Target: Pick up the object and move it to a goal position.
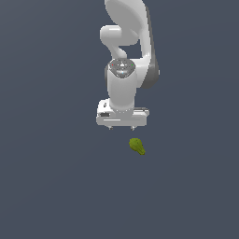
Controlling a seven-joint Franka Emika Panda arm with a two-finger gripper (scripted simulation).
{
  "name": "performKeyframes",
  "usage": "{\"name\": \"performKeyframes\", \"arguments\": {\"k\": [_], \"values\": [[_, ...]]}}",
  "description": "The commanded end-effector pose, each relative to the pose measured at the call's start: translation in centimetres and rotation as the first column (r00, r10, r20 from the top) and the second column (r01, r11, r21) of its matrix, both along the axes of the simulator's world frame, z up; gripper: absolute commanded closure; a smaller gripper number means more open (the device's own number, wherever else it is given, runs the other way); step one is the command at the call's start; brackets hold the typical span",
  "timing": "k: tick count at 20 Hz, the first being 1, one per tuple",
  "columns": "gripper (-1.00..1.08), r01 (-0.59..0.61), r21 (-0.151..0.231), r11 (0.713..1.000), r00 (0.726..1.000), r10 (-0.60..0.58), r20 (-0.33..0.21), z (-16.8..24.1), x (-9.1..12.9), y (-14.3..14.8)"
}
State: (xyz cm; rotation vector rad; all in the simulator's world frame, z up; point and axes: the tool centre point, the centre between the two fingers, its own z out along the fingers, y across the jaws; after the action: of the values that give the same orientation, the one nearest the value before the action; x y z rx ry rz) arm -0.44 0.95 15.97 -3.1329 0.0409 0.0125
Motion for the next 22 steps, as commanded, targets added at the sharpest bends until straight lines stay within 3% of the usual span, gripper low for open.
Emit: {"name": "performKeyframes", "arguments": {"k": [1,10,16,22], "values": [[-0.92,0.0,0.0,1.0,1.0,0.0,0.0,0.0,0.0,0.0],[-0.92,-0.013,0.027,1.0,1.0,0.014,-0.026,-0.4,-0.1,2.3],[-0.92,-0.029,0.024,0.999,0.999,0.029,-0.023,-0.7,0.0,2.4],[-0.92,-0.122,0.015,0.992,0.992,0.123,-0.014,-2.2,0.8,3.7]]}}
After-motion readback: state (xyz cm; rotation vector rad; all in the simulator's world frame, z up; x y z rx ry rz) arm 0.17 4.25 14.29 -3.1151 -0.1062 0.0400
